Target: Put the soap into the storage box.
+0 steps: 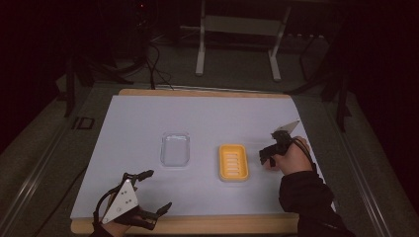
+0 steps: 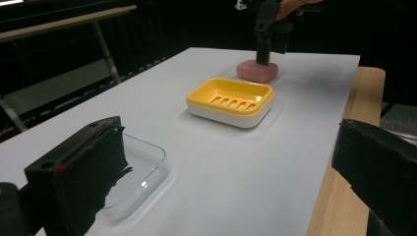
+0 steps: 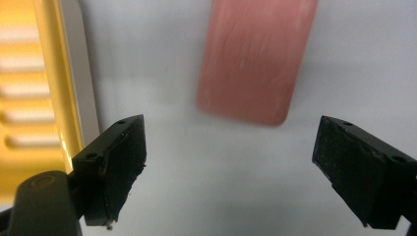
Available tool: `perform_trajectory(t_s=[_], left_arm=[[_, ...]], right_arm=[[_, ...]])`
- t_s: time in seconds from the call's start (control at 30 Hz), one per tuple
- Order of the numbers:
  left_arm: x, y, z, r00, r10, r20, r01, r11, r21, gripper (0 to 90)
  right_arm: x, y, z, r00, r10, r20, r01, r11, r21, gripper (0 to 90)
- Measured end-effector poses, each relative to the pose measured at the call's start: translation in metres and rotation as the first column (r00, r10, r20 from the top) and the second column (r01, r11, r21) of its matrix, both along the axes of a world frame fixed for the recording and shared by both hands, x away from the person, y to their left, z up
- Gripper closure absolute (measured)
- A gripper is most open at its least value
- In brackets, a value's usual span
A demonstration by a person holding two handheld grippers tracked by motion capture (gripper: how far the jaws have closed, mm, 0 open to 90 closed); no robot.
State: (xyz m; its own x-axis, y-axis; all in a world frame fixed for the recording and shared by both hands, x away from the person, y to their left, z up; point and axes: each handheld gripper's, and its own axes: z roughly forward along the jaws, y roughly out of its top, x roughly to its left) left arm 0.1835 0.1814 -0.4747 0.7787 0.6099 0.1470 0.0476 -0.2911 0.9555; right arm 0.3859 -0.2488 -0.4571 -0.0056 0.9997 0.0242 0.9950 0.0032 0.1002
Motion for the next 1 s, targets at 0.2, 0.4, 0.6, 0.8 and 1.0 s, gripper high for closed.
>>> perform_trajectory(t_s=[0.2,0.4,0.6,0.8,1.0], left_arm=[[0.000,0.000,0.000,1.0000,-0.001,-0.002,0.001,1.0000,0.000,0.6],[0.000,0.000,0.000,1.0000,-0.002,-0.004,0.002,1.0000,-0.001,0.6],[0.000,0.000,0.000,1.0000,-0.002,-0.003,0.002,1.0000,-0.001,0.6],[0.000,0.000,0.000,1.0000,0.002,-0.002,-0.002,1.0000,-0.001,0.6],[0.000,0.000,-0.001,1.0000,0.002,-0.003,-0.002,1.0000,0.005,0.6]], right_arm=[[0.015,-0.003,-0.005,0.9994,-0.035,0.005,0.034,0.999,0.008,13.0],[0.025,-0.002,-0.011,0.9992,-0.034,0.022,0.035,0.999,-0.020,14.1],[0.032,-0.002,-0.021,0.9990,-0.041,0.015,0.042,0.998,-0.048,15.0],[0.037,-0.003,-0.028,0.9987,-0.045,0.024,0.047,0.997,-0.062,19.8],[0.040,0.000,-0.038,0.9998,-0.016,-0.015,0.015,0.995,-0.102,26.3]])
